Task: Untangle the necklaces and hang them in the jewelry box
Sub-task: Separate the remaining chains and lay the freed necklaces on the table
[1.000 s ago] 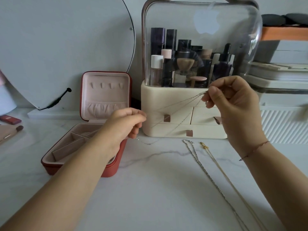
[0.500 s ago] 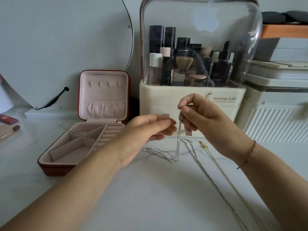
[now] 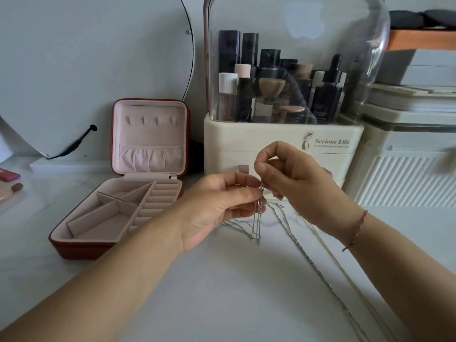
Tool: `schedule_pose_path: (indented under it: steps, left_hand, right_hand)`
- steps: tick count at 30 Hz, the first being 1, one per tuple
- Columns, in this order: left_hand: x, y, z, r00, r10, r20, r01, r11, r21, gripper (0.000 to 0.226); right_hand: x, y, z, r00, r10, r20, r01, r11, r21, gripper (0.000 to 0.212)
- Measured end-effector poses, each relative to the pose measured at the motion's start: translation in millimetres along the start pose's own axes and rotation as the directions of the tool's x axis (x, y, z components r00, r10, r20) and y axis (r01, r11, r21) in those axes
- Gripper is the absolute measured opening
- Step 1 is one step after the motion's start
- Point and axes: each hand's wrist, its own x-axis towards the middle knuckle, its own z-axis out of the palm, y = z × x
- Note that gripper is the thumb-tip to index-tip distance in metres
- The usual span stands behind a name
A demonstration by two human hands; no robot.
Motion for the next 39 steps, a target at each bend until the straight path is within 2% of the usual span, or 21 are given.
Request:
schedule_pose_path:
  steps: [4, 10, 15, 19, 23, 25, 29, 34, 39]
  left_hand:
    - [1, 0, -3, 1.0, 0.003, -0.019, -0.003, 1.0, 0.006, 0.009]
    - [0, 1, -4, 1.0, 0.005, -0.017, -0.004, 0.999, 0.05, 0.018]
    - [0, 2, -1, 0.999, -0.035, 0.018, 0.035, 0.998, -0.046, 0.016]
    - [1, 1, -1, 0.999, -0.031, 0.009, 0.032, 0.999, -0.01, 0.012]
    - [1, 2, -4, 1.0, 0.008, -0.008, -0.008, 0.999, 0.031, 0.005]
    - [1, 2, -6, 1.0, 0.017, -0.013, -0.016, 0.999, 0.046, 0.015]
    - [0, 3, -6, 1.0, 0.015, -0.019, -0.014, 0.998, 0.058, 0.021]
    - [0, 3, -7, 0.998, 0.038, -0.05, -0.034, 0.997, 0.074, 0.003]
    - [1, 4, -7, 0.996, 0.05, -0.068, -0.046, 0.997, 0.065, 0.012]
  right_hand:
    - [1, 0, -1, 0.999, 0.036, -0.011, -0.036, 0.998, 0.05, 0.01]
    - [3, 2, -5, 0.992, 0.115, -0.055, -0.113, 0.993, 0.038, 0.013]
    - [4, 0, -7, 0.994, 0.112, 0.005, -0.112, 0.988, 0.111, 0.011]
    - [4, -1, -7, 0.995, 0.09, 0.051, -0.097, 0.98, 0.174, 0.008]
    - [3, -2, -7, 0.995, 0.083, 0.052, -0.09, 0.984, 0.151, 0.008]
    - [3, -2, -8, 0.994, 0.082, 0.066, -0.09, 0.986, 0.137, 0.009]
    - [2, -3, -8, 0.992, 0.072, 0.099, -0.087, 0.985, 0.149, 0.008]
    - [3, -1, -9, 0.992, 0.076, 0.104, -0.089, 0.988, 0.129, 0.004]
    - [3, -2, -11, 0.99, 0.086, 0.116, -0.102, 0.985, 0.141, 0.007]
